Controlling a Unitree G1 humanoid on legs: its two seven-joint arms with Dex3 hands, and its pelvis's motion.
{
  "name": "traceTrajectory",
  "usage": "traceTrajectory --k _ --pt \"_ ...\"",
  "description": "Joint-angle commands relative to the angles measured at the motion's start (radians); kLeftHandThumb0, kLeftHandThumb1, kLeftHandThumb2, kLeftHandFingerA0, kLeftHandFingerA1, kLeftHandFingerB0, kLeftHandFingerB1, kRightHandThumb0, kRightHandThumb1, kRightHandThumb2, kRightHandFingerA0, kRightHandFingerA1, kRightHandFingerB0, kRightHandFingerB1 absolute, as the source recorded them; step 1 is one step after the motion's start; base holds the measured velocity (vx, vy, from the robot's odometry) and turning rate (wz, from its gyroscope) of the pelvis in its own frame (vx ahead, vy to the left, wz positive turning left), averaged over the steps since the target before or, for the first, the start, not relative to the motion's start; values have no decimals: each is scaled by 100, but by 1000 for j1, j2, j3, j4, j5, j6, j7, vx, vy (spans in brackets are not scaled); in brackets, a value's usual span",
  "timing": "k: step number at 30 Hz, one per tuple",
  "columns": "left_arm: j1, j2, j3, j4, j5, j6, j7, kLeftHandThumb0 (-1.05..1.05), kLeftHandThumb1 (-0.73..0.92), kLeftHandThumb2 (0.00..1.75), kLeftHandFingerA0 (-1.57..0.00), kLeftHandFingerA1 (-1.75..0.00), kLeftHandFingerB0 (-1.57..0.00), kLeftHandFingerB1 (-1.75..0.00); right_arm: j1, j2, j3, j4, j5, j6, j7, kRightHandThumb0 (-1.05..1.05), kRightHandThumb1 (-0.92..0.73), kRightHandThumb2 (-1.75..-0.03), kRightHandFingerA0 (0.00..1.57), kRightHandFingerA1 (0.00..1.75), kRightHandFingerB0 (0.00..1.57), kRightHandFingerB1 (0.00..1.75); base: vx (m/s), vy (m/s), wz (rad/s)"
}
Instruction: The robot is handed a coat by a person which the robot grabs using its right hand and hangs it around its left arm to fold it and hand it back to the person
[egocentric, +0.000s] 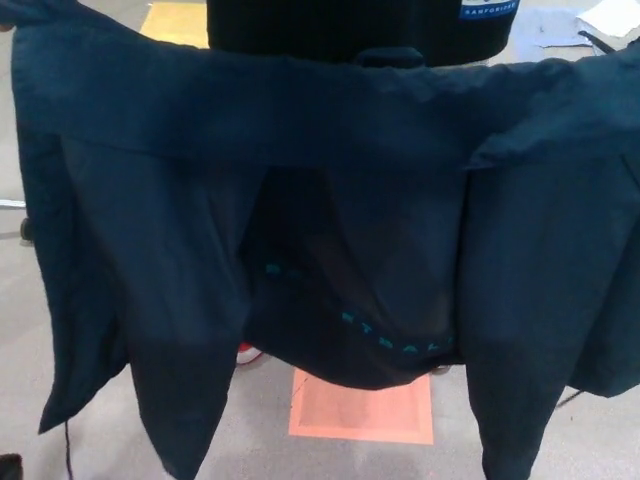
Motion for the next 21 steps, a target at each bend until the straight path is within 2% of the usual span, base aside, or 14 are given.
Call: traceTrajectory --k 1,2,3,4,6,7,9,10,13,14,16,18,20,21 --pt "28 8 15 19 -22 -68 -38 -54 86 66 -39 -41 -34 -40 18 -23 -5 2 -7 -66 -32 -61 -71 -97 32 48 28 45 0 0 0" --pt "32 7 17 20 -24 -76 -41 -54 86 66 -39 -41 -34 -40 20 -22 -14 -3 1 -76 -33 -61 -71 -97 32 48 28 45 0 0 0" --pt "38 4 13 21 -21 -84 -45 -57 87 66 -38 -41 -33 -39 24 -27 -15 -16 0 -85 -37 -56 -82 -65 33 33 29 31 0 0 0" --pt "42 -3 17 19 -28 -89 -50 -58 70 104 -32 -54 -22 -49 27 -36 -34 -48 21 -118 -9 -63 -83 -65 24 31 21 29 0 0 0" --pt "47 -10 26 18 -38 -96 -50 -56 69 104 -32 -55 -21 -49 32 -40 -51 -81 38 -144 12 -64 -83 -65 22 30 20 29 0 0 0" --pt "48 -10 28 16 -42 -97 -57 -60 87 66 -36 -39 -30 -37 51 -43 -68 -137 53 -179 17 -66 -82 -65 22 31 20 29 0 0 0" --pt "45 -10 29 12 -41 -98 -56 -61 87 66 -36 -39 -30 -37 91 -50 -81 -245 60 -217 22 -66 -83 -65 22 31 21 29 0 0 0" --pt "39 -13 28 5 -43 -98 -64 -62 88 66 -32 -37 -26 -35 213 -69 -114 -515 102 -296 33 -61 -82 -64 25 35 23 32 0 0 0" --pt "39 -18 34 -1 -51 -126 -83 -64 90 66 -27 -37 -24 -35 362 -92 -147 -880 120 -324 44 -63 -82 -64 30 36 26 33 95 -1 3" --pt "38 -18 34 -1 -50 -126 -84 -64 90 66 -27 -37 -24 -35 371 -93 -150 -901 119 -325 44 -63 -82 -64 30 36 26 33 90 -2 3" --pt "30 -13 11 -1 -25 -125 -78 -70 92 67 -23 -36 -20 -34 499 -96 -203 -1260 93 -378 1 -63 -81 -64 32 37 28 33 85 -3 1" --pt "37 -22 19 -2 -34 -147 -81 -66 91 67 -23 -37 -21 -35 557 -84 -257 -1502 98 -426 -7 -58 -78 -63 35 39 30 35 0 0 0" --pt "40 -21 19 -4 -32 -146 -81 -67 90 67 -24 -37 -21 -35 566 -74 -285 -1596 107 -462 -15 -56 -76 -63 36 39 33 37 0 0 0" --pt "40 -20 16 -5 -29 -142 -81 -68 90 67 -23 -36 -20 -34 568 -67 -304 -1647 101 -465 -21 -64 -61 -95 31 51 24 47 0 0 0"
